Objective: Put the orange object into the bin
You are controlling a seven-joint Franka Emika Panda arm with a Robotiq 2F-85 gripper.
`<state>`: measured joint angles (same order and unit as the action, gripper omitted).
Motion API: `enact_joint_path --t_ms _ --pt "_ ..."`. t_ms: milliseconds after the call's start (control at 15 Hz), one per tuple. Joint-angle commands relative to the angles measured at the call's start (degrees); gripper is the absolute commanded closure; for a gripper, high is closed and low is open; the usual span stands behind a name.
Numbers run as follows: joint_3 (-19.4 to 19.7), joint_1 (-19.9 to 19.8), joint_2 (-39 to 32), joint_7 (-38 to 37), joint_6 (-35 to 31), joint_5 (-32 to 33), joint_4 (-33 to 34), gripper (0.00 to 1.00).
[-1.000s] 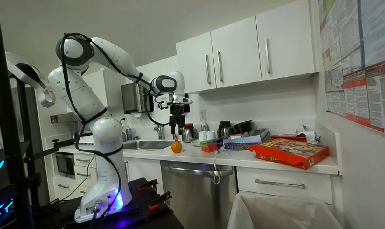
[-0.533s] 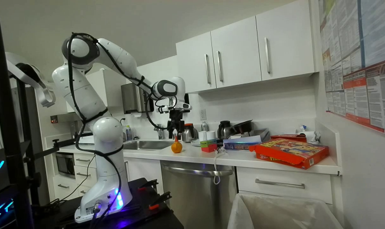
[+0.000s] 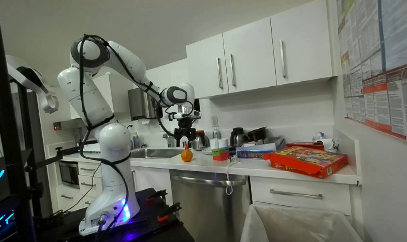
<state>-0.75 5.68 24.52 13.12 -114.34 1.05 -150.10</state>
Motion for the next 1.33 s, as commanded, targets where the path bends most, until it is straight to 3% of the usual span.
enact_joint_path --t_ms 0,667,1267 --pt "-0.87 1.84 -2.13 2.98 0.55 0.02 4.2 0.0" --pt "-5.64 5.95 -12.91 8.58 1.27 0.67 10.93 0.0" --pt "-11.57 7.84 -23.16 -2.46 -3.23 -0.56 18.72 0.0"
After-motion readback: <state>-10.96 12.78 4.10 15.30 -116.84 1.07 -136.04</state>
